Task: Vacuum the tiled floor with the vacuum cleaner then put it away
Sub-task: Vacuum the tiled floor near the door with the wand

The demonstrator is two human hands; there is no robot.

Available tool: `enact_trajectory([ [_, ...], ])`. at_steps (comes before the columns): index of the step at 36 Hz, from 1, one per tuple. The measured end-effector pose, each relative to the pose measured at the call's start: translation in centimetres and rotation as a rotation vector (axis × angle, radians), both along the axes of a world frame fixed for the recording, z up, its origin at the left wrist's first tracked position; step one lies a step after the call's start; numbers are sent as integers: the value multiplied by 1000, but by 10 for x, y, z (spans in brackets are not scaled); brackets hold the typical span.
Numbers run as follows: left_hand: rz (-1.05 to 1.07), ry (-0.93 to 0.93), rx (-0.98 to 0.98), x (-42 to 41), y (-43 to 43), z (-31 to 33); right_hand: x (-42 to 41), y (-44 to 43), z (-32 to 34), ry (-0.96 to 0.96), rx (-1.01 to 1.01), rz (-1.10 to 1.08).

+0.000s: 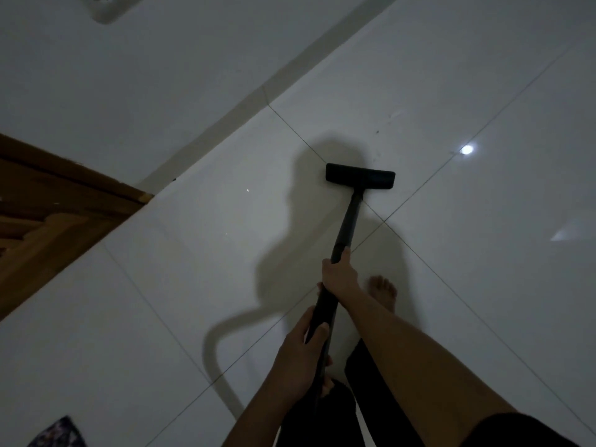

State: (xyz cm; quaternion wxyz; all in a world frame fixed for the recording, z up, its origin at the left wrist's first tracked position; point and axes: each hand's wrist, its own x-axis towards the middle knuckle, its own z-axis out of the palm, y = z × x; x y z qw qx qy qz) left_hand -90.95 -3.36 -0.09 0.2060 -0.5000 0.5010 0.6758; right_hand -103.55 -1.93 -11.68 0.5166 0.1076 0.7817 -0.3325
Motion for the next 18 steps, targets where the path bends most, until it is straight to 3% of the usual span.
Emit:
enact_trajectory([
  [18,109,51,36,-136,4,-11,-140,-6,-13,-13,-12,-76],
])
